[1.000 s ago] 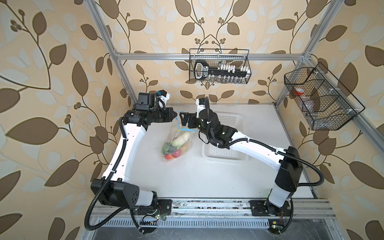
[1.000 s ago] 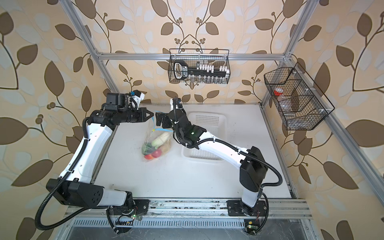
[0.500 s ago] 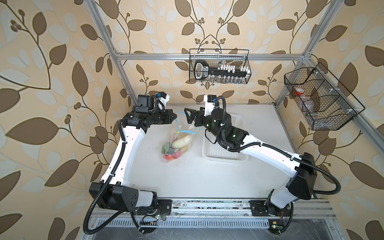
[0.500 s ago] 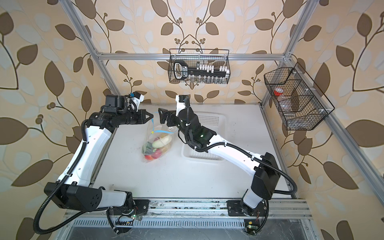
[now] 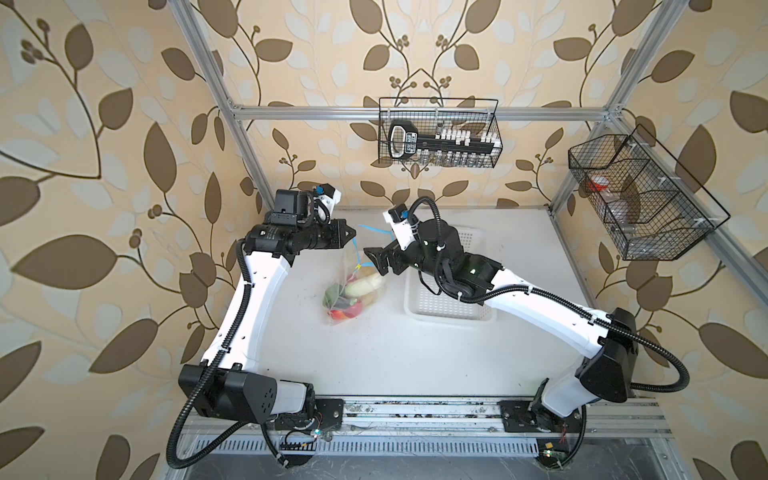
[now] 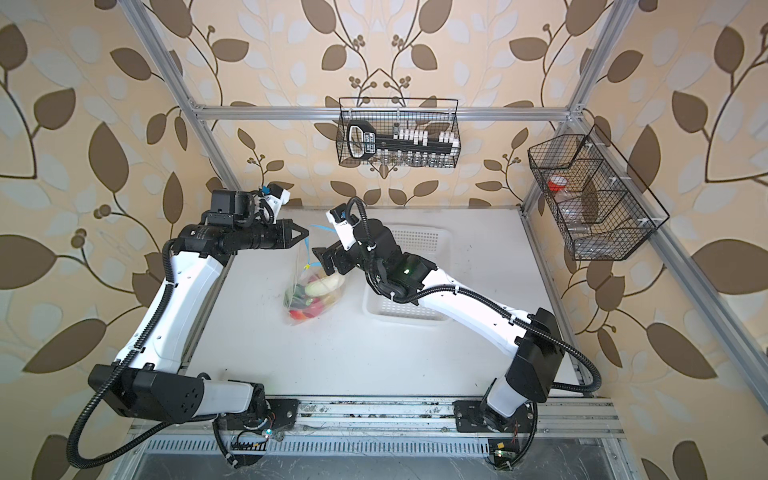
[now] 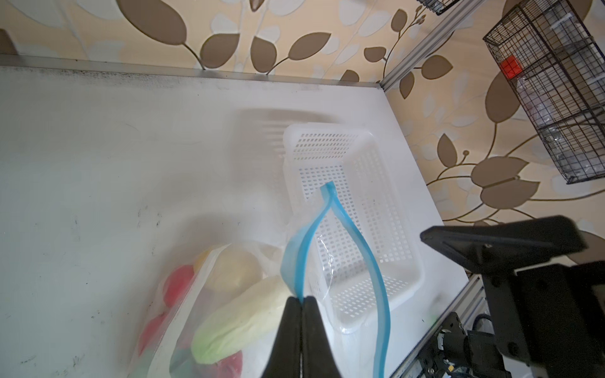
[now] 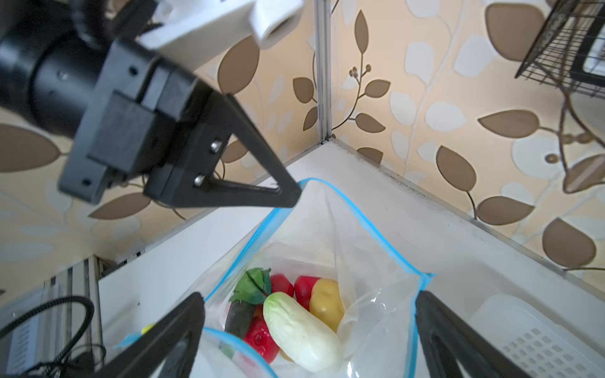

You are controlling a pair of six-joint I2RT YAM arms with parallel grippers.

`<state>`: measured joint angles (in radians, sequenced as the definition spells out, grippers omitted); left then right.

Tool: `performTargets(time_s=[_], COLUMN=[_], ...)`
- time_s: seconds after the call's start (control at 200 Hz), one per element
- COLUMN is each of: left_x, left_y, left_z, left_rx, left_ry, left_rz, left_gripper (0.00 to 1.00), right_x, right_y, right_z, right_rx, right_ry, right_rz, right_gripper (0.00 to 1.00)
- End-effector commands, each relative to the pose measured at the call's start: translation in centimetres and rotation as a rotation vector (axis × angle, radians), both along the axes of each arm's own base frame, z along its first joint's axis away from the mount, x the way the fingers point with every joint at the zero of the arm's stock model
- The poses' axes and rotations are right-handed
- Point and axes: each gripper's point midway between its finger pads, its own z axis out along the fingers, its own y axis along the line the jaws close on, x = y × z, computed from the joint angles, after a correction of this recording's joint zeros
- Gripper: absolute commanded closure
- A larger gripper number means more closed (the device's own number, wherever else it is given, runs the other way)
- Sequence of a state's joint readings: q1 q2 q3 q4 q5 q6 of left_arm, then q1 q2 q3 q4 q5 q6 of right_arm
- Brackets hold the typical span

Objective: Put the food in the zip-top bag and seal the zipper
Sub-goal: 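Move the right gripper to the bag's blue zipper edge nearest the robot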

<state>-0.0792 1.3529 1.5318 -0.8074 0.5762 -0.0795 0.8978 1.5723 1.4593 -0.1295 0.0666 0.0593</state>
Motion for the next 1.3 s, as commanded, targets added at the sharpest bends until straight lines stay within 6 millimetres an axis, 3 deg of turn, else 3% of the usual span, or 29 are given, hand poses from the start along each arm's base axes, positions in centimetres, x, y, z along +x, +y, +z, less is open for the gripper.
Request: performTargets(time_s=[0.0, 0.185, 0.285, 0.545, 0.785, 1.02, 1.215, 1.295], left_x=[-0.9, -1.9, -2.5, -2.5, -2.5, -2.2, -2.1, -2.0], left_y=[-0.8, -0.8, -1.2, -1.7, -2.1, -2.4, -2.7, -2.8], left_z=[1.5, 1.7, 2.3, 2.6, 2.5, 2.8, 2.5, 2.4], left_rx=[-0.006, 0.017, -0.003, -0.036, -0.039, -0.039, -0.030, -0.020], left_ry=[-0.047, -0.054, -0.066, -0.053, -0.057, -0.064, -0.059, -0.057], left_rz=[-0.072, -0.098, -0.121, -0.141, -0.167, -0.189, -0.203, -0.207], left_gripper=[1.00, 1.00, 1.00, 1.00, 1.00, 1.00, 1.00, 1.00], right_x=[-1.9, -2.8, -4.6, -5.9, -8.2, -8.4, -8.4, -8.4], right_y=[-1.4, -2.6, -1.6, -1.4, -0.8, 0.2, 1.7, 2.4], right_z=[2.0, 3.3, 2.3, 1.6, 1.0, 1.1, 0.6, 0.3], right_rx=[-0.056, -0.103, -0.166, -0.332, -0.492, -0.543, -0.600, -0.621], right_ry=[-0.115, -0.193, -0.224, -0.289, -0.445, -0.524, -0.515, -0.508], right_rz=[0.068, 0.083, 0.215, 0.248, 0.352, 0.388, 0.456, 0.480], right_gripper=[0.00, 0.00, 0.00, 0.04, 0.16, 0.26, 0.43, 0.46])
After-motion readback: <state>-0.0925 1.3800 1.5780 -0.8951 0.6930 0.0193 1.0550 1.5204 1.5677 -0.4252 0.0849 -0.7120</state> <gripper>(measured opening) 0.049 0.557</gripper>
